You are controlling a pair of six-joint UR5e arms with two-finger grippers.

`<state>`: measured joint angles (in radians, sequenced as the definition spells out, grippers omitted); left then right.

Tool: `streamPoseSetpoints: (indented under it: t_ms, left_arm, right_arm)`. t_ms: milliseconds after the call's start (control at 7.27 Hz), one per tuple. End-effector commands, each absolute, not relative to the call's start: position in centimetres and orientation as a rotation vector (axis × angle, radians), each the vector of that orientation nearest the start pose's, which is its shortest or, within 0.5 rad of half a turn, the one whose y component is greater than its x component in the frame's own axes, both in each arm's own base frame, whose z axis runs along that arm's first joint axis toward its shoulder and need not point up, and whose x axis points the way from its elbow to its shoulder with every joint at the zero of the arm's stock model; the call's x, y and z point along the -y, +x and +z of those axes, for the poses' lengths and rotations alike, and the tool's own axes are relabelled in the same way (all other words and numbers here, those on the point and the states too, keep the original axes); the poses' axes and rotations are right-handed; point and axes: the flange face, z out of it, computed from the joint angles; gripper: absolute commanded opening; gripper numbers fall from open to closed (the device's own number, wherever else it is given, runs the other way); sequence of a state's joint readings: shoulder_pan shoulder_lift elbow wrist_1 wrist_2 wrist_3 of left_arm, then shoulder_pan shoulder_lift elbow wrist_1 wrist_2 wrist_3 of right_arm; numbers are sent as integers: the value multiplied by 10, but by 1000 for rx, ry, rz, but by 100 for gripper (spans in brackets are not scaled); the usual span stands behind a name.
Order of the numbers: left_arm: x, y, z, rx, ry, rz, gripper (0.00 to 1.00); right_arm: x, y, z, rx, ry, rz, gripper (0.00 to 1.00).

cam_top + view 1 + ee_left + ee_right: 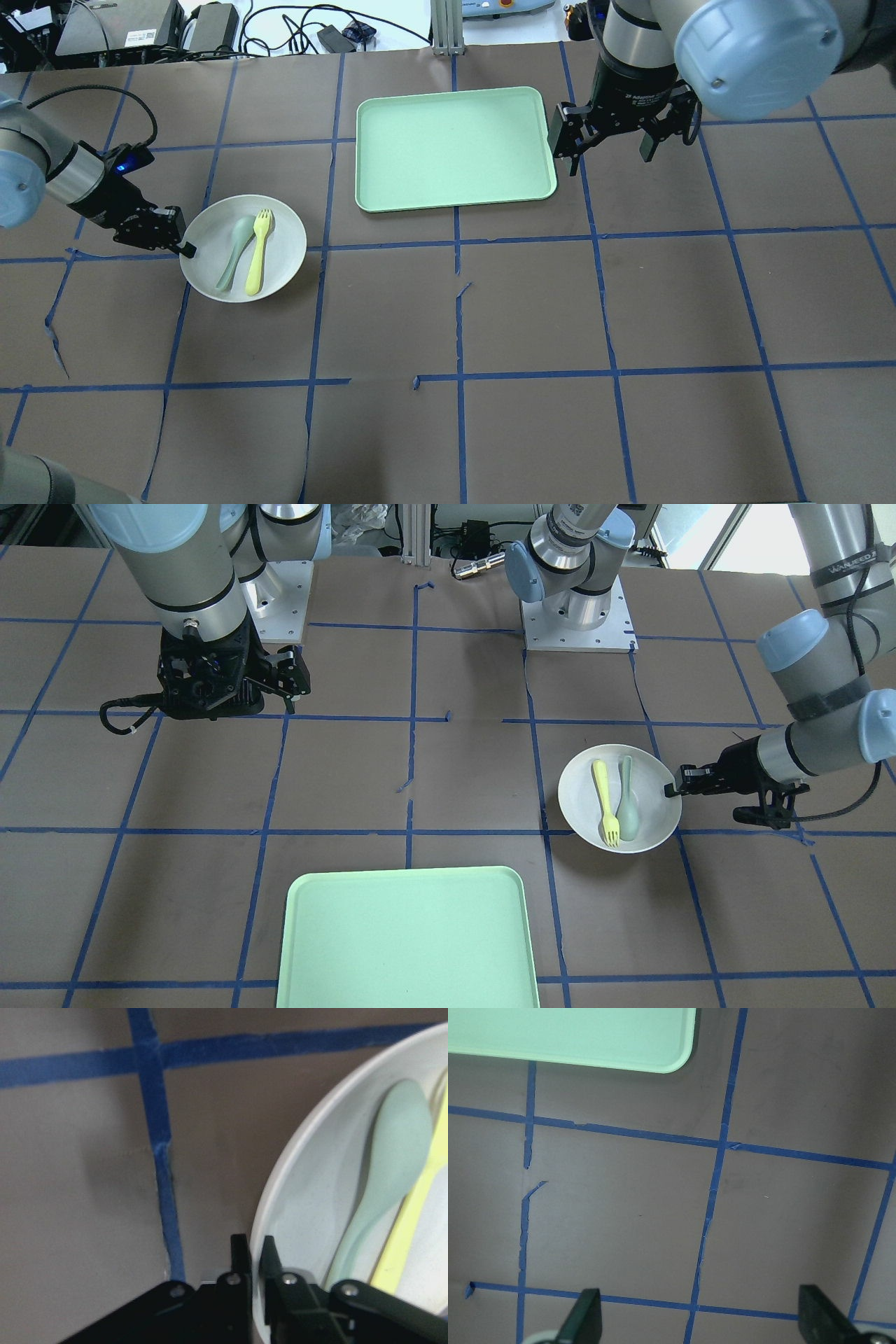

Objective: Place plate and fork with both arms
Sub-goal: 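Lift the plate with the left gripper and carry it onto the mint tray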

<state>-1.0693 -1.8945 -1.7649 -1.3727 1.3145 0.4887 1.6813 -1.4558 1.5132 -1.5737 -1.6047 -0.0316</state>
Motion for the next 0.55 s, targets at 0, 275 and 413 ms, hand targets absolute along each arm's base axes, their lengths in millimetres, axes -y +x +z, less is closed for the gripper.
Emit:
streamPoseSetpoints:
  t_ms: [0,275,413]
  left_arm:
    - [578,98,268,-3569,-215,194,0]
    - [638,-4,282,-3596,-339,25,0]
    - [662,-45,270,-3615,-370,55,0]
  right_arm:
    - [517,188,458,-3168,-228,81,100]
    - [520,188,459,-3168,-220,35,100]
    - [520,189,458,-3168,-205,37,100]
